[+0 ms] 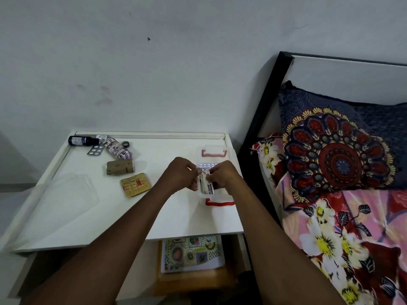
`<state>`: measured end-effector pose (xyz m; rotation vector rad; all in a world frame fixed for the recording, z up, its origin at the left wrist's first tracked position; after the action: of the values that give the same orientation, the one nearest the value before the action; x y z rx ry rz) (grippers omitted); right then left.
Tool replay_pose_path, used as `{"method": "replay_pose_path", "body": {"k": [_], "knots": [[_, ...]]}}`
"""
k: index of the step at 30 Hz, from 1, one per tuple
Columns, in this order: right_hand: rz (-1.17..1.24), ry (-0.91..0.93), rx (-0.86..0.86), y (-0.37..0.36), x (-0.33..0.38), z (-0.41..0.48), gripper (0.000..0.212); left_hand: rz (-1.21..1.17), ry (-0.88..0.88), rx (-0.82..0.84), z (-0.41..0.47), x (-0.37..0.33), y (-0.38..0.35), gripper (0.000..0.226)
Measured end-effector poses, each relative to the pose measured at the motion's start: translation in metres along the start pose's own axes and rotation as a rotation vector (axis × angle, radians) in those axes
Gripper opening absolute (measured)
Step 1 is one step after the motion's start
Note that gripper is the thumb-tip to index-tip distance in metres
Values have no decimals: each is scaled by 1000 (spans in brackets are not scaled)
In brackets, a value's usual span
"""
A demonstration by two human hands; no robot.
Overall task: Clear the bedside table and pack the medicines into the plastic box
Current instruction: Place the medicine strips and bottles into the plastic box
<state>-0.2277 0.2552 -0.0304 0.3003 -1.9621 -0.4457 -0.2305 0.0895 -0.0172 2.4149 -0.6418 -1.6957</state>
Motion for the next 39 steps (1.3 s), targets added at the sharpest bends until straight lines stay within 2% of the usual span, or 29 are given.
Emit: {"method": "replay_pose_path", "body": {"k": [9,16,22,24,26,30,32,34,36,39], "knots": [[-138,-73,-59,-1,1,-6,40,-40,18,3,2,2,-1,26],[-268,-18,-124,-6,6,-7,51,-45,5,0,-2,2,-1,23],[-225,-50,-92,-6,0,-2,40,-70,14,23,-4,2,1,26],[-276,-21,-97,-4,1,-4,41,-88,26,35,-4,3,1,26],[-336,41,-150,2,8,-7,34,-104,49,48,-5,4,3,26],[-353,234,-393,16,42,-18,12,-116,88,-21,-7,10,30,27],[-296,404,-436,6,66,-29,25,-127,114,-105,-7,16,55,18],[-243,582,-398,-21,92,-43,31,-127,148,-207,-10,27,89,15],[-240,718,-314,-62,111,-52,29,-106,181,-310,-13,44,129,15],[-259,754,-78,-125,118,-45,10,87,189,-455,-17,70,183,14]]}}
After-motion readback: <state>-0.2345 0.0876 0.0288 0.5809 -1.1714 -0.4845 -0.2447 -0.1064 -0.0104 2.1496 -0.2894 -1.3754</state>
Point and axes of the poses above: each hand's wrist, its own z-axis towards the middle knuckle, its own y-axis out of the back of the hand, x = y × z, the point moved 5 cm from there along z, towards the middle knuckle, and after that the axes turned 7 degrees about y, right-handed, at the moved point
